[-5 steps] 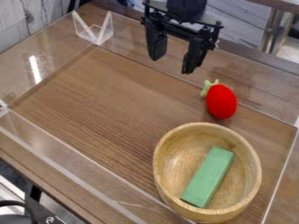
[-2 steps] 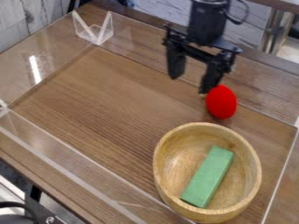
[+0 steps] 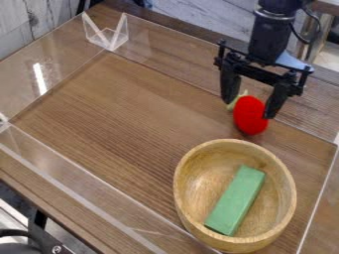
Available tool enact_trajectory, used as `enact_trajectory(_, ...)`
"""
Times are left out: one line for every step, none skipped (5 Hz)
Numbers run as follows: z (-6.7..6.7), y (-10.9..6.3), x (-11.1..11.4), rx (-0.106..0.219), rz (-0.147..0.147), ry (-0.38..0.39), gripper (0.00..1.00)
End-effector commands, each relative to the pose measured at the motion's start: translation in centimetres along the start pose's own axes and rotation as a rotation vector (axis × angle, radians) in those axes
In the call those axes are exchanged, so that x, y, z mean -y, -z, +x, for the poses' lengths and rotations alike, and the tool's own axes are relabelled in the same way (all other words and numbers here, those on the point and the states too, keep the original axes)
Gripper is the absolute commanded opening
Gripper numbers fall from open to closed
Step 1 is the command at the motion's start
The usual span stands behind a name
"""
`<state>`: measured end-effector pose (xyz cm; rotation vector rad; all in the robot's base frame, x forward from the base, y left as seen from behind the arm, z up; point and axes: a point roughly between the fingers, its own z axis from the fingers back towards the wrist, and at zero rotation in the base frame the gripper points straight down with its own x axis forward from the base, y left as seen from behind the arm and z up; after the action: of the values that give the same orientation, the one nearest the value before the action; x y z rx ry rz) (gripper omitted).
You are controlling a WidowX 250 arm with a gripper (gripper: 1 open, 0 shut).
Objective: Move the red fruit to the left
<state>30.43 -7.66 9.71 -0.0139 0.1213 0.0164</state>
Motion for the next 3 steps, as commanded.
enact_trajectory(1.1,-0.8,0.3,0.047,-0.010,-0.015,1.00)
enact_trajectory(1.7,0.1,0.2,0.049,-0.015,-0.028,1.00)
enact_trajectory(1.6,0.8,0.5,0.053,-0.025,-0.065,1.00)
